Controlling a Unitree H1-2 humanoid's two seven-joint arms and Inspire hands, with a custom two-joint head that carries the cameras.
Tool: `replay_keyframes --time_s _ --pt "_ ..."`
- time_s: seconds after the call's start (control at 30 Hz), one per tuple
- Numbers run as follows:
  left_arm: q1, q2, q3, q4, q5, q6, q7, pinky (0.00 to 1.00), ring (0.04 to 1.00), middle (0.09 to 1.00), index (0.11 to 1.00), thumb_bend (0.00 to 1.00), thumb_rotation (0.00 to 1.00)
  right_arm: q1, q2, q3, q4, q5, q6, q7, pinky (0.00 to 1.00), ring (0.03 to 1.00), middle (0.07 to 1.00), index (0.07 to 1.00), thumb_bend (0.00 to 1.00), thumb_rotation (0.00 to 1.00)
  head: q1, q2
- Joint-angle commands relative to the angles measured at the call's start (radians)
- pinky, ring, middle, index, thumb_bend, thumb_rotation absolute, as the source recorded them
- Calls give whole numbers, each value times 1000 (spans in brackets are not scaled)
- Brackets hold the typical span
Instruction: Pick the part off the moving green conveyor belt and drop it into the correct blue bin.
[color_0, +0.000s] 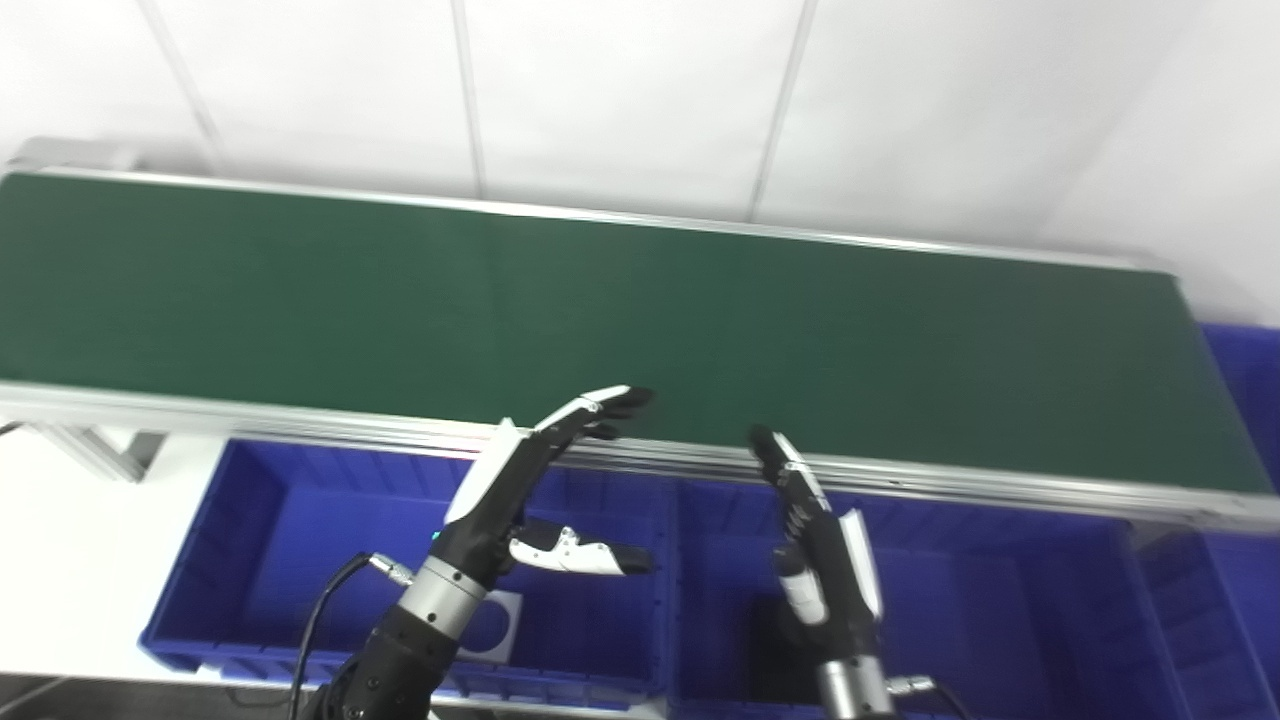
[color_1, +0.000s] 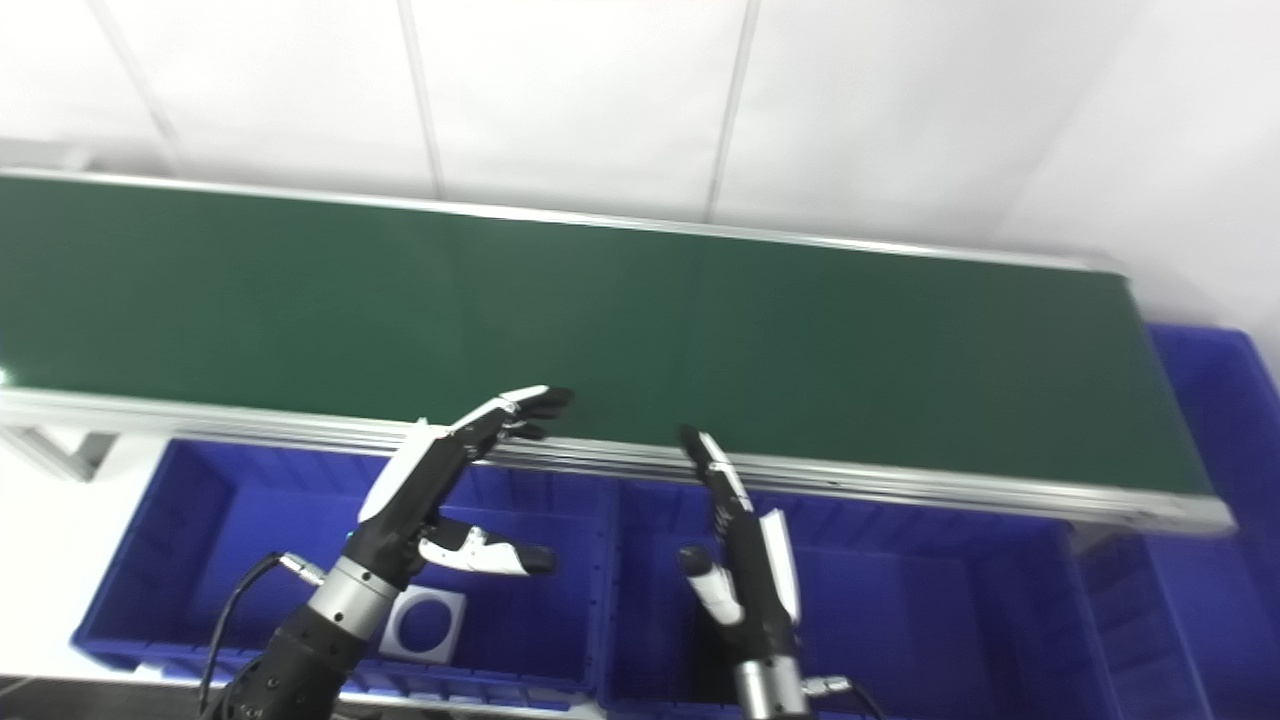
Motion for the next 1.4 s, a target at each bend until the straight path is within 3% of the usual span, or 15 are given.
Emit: replay_keyframes --time_s 0.0,0.07,0.17,0.43,0.67,1.07,1.37 --pt "-22 1 -23 30 -24 -58 12 759 838 864 817 867 620 -11 3 17 -5 -11 -49 -48 957 947 925 910 904 1000 -2 -10" --pt "-22 14 -43 61 -38 -59 17 779 862 887 834 877 710 -10 -3 30 3 -7 -49 -69 955 948 923 907 916 1000 5 -20" --pt "-24 26 -69 125 -75 -59 29 901 936 933 895 888 815 -10 -16 47 15 4 -49 -94 951 950 929 905 915 1000 25 -31" --pt "-18 55 -150 184 -81 -59 117 997 999 998 986 904 953 -6 -60 87 7 -15 -49 -159 949 945 932 914 919 1000 86 -35" --pt "-2 45 -171 189 -130 -59 99 1000 1000 1000 1000 918 939 -8 -86 126 6 -28 -49 -215 949 944 931 918 906 1000 113 -38" --pt "8 69 -238 167 -58 -59 251 1000 1000 1000 1000 885 978 -12 -99 171 22 -9 -49 -232 933 946 934 907 936 1000 110 -57" --pt "14 92 -265 154 -79 -59 283 1000 1000 1000 1000 883 989 -24 -103 206 37 -11 -49 -243 955 952 927 910 942 1000 54 -70"
